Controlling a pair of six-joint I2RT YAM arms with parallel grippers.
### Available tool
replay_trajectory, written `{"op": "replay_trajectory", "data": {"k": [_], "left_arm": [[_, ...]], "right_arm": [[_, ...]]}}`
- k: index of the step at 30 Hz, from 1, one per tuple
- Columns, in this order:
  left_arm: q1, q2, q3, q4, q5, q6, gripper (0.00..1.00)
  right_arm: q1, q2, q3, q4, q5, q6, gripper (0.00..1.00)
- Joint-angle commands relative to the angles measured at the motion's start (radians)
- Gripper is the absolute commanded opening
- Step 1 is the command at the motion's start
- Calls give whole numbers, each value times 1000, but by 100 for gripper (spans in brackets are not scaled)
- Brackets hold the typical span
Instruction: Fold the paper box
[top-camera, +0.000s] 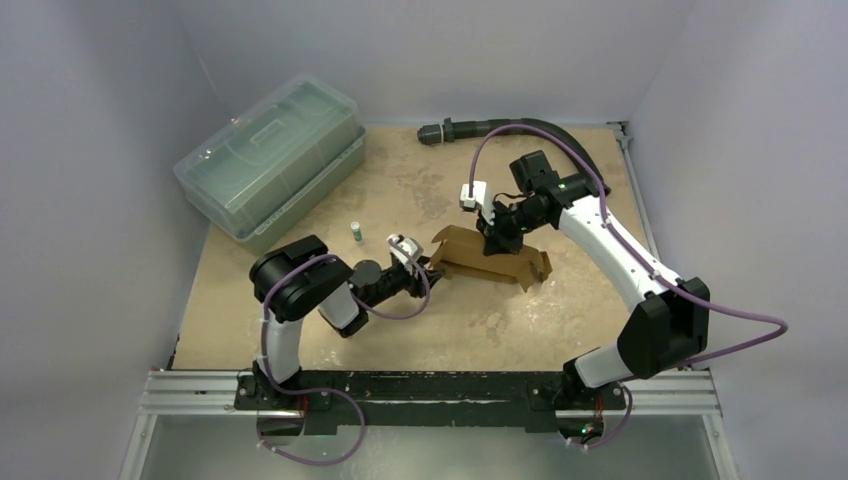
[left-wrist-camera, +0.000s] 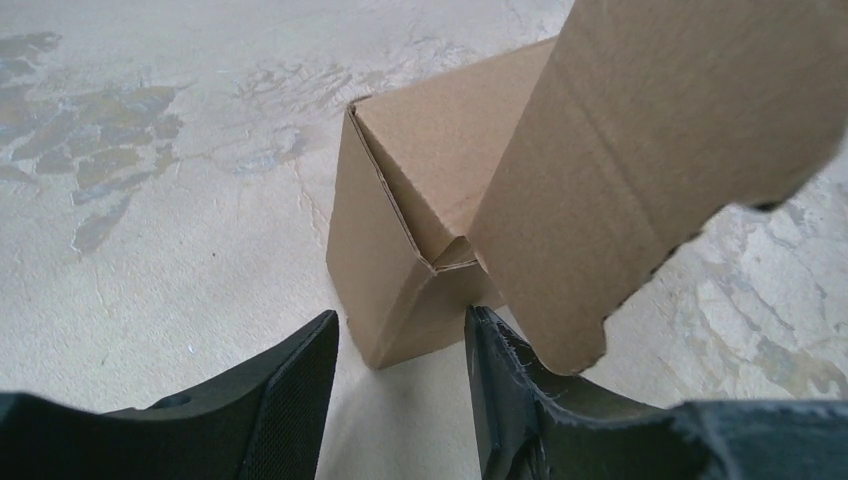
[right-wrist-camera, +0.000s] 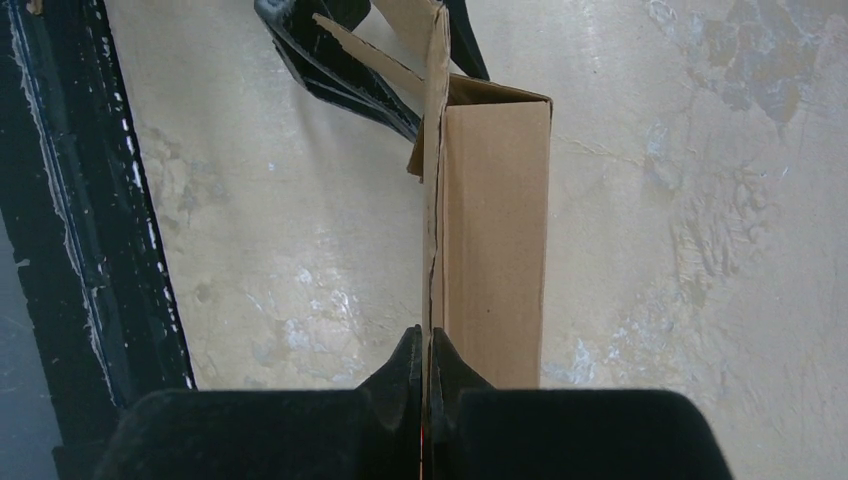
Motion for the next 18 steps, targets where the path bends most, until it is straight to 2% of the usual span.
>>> {"op": "replay_trajectory", "data": {"k": [1, 9, 18], "left_arm": [[-32, 40, -12, 189, -93, 10, 48], [-61, 102, -6, 296, -185, -7, 39], [-70, 91, 5, 297, -208, 12, 41]], "right_arm": [[1, 7, 31, -14, -54, -14, 0], [1, 15, 32, -18, -63, -14, 0], [0, 18, 28, -20, -66, -17, 0]]}}
